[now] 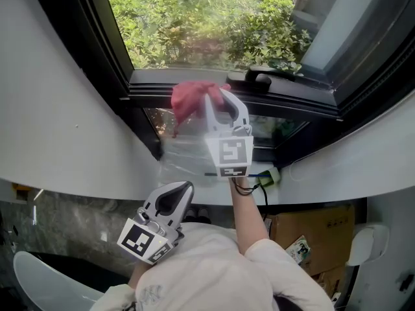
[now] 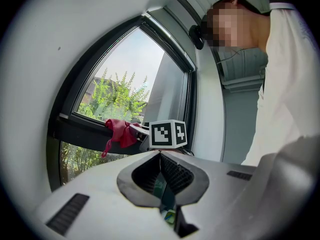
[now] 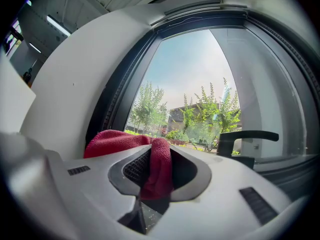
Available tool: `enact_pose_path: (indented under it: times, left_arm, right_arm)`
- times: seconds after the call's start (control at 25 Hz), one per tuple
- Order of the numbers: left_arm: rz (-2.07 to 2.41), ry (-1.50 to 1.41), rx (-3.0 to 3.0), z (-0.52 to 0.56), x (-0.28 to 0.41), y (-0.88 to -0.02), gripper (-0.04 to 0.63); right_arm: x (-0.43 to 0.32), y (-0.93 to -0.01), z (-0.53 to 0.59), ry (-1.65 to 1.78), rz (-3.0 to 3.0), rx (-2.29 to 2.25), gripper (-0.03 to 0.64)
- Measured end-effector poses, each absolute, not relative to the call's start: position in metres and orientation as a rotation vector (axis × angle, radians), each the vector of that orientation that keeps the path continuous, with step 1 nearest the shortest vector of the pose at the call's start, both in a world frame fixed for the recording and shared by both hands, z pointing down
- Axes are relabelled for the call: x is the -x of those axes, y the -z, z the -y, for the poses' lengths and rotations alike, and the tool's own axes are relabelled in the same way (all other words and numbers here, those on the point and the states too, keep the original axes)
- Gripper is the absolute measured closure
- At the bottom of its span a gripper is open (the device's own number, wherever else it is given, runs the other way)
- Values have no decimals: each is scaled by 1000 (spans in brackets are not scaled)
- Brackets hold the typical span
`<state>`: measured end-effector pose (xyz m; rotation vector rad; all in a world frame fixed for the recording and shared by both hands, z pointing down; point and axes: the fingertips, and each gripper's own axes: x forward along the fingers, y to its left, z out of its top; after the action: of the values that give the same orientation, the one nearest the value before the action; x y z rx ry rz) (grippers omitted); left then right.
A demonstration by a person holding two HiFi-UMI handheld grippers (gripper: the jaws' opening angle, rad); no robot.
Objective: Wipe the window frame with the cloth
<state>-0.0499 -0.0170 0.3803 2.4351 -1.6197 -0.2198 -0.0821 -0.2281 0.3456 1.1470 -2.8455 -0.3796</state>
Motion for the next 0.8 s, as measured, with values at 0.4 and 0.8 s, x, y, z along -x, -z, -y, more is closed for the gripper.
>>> enact_pose_path:
  times: [0.4, 0.8]
  left_arm:
    - [1618, 218, -2435, 16, 47, -380, 584]
    - [1622, 224, -2428, 14, 46, -381, 584]
  right_arm:
    - [74, -343, 229, 374, 2846, -1155, 525]
    - [65, -344, 232, 369, 2835, -1184, 525]
